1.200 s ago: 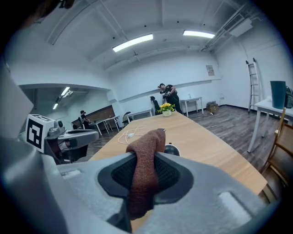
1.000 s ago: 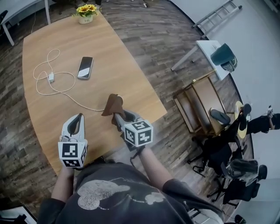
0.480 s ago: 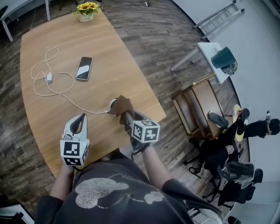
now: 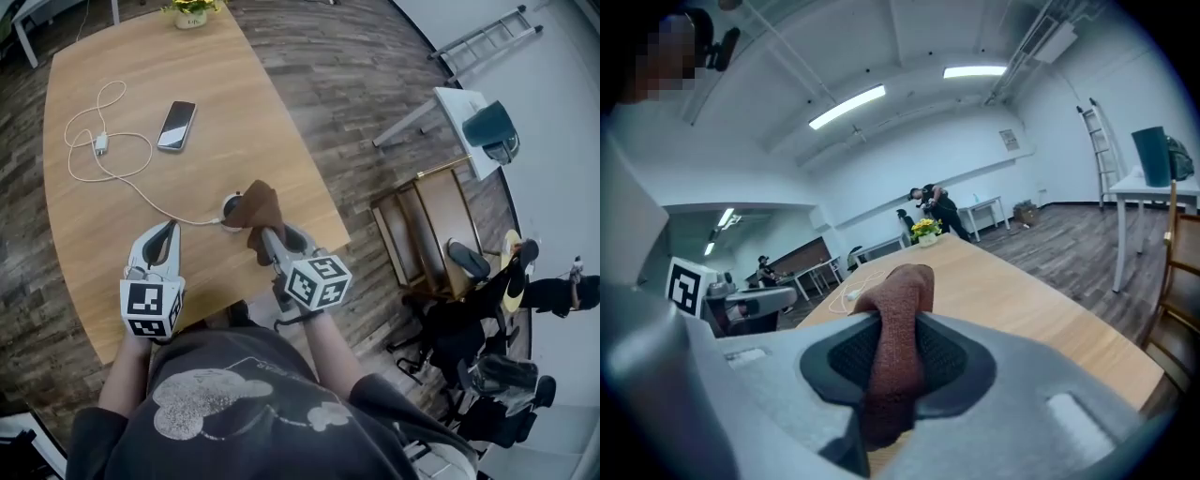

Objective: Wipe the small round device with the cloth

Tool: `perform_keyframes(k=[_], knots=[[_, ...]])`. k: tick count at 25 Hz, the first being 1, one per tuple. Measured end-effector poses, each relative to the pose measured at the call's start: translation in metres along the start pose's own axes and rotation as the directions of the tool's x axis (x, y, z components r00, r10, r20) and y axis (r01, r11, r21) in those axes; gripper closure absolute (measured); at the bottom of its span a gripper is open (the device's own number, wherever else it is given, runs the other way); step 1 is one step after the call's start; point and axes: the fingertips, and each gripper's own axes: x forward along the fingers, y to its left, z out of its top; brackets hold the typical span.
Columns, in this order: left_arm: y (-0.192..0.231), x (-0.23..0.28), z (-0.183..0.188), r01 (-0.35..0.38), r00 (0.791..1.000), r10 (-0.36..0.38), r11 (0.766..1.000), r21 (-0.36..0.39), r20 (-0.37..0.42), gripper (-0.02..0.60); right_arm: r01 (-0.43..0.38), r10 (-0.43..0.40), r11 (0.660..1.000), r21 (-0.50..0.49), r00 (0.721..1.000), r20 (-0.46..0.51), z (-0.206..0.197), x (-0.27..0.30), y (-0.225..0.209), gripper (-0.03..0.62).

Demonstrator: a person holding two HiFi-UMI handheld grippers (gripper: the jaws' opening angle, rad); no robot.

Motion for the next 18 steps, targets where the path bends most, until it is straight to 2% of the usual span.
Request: perform_keyframes(k=[3, 6, 18], knots=[[-0.013, 0.001, -0.006, -0.003, 1.000, 0.003, 1.000, 0.007, -0.012, 0.563, -0.050, 0.046, 0.998, -0.036, 0.994, -0.103, -0.031, 0.004, 0.004, 0.520], [-0.025, 0.000, -0.010, 0.004, 1.000, -0.003, 1.000, 0.013, -0.023, 0.563, -0.070, 0.063, 0.997, -0.029, 0.980, -0.187, -0.058, 0.012, 0.004, 0.520], [-0.042, -0.014, -0.025, -0.032, 0.997, 0.034, 0.999, 0.022, -0.069, 0.562, -0.067, 0.045, 0.997, -0.039, 0.905, -0.422, -0.111, 0.038, -0.008, 0.520]])
